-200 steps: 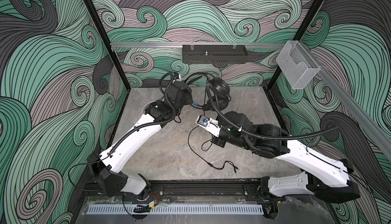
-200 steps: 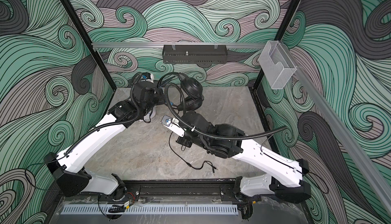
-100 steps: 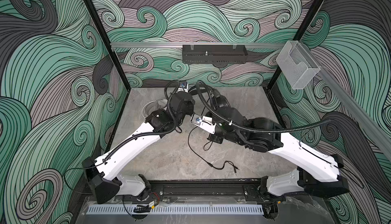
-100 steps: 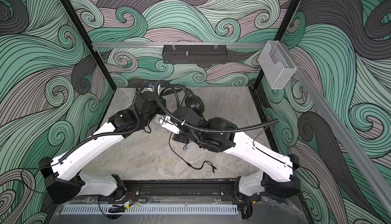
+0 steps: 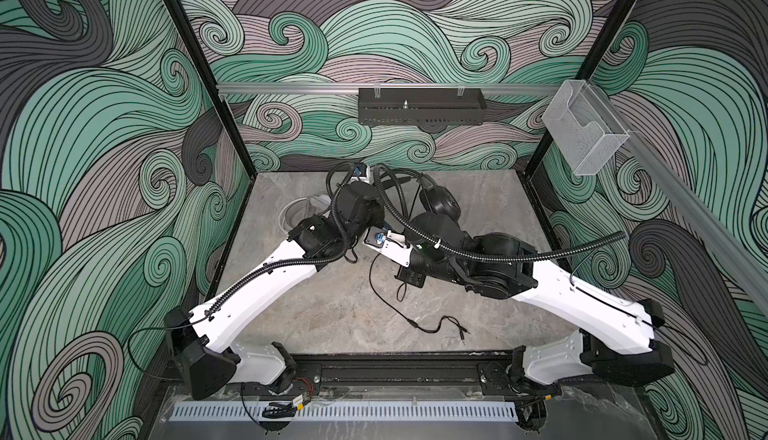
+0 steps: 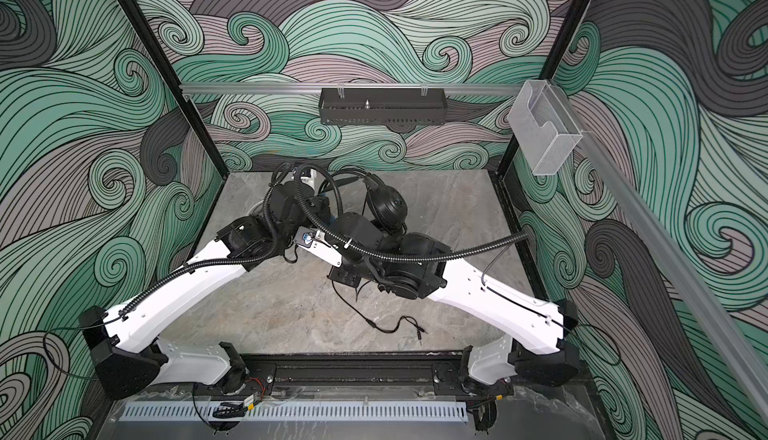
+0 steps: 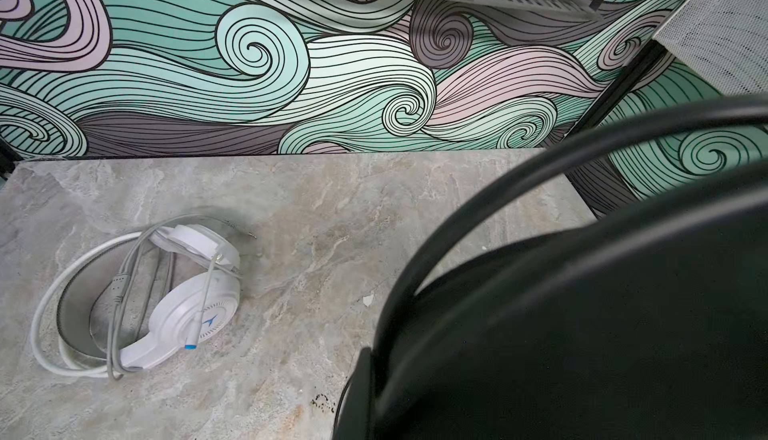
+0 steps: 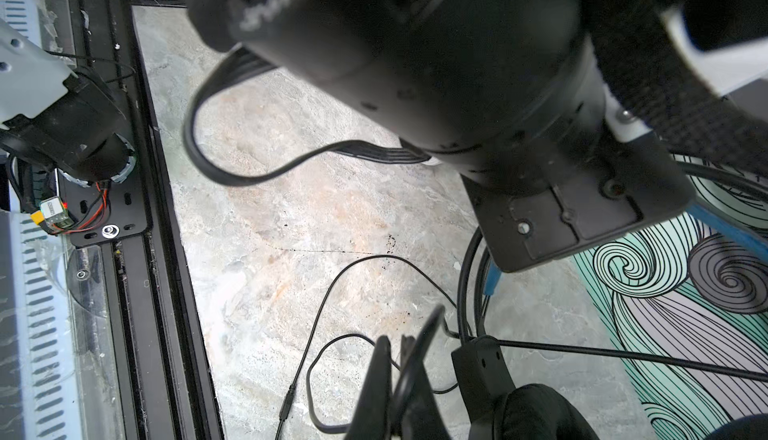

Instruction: Wrap the headphones

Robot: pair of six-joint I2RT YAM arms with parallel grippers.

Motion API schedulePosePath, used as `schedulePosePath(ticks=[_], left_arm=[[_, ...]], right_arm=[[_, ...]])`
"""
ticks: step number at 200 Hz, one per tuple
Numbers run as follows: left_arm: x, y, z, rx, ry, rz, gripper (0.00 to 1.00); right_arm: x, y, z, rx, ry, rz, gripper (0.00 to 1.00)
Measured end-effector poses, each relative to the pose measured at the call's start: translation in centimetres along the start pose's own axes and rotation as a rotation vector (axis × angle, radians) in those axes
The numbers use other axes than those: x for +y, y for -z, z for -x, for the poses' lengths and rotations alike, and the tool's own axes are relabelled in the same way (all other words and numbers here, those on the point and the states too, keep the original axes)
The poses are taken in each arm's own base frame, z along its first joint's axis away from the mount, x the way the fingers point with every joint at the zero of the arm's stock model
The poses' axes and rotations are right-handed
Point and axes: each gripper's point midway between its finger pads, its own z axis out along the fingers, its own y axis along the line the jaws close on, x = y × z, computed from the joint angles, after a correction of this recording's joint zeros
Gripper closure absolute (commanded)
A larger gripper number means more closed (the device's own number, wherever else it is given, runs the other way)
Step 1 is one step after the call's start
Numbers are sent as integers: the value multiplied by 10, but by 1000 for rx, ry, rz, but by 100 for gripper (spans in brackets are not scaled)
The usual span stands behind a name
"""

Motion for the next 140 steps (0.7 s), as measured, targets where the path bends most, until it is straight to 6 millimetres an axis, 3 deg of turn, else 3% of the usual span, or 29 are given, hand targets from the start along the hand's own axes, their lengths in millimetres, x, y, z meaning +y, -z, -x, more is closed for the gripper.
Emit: schedulePosePath(ticks=[44,79,140], left_arm=[[14,-1,-14,15,-73,51,100],[25,15,0,-38,-166,85,100],[14,32,8,-59,-398,59,100]], right_arm=[[-13,15,-7,19,23,-55,100],[-24,30,-14,61,86,-99,100],[-49,52,-24,157,280,-203,100]])
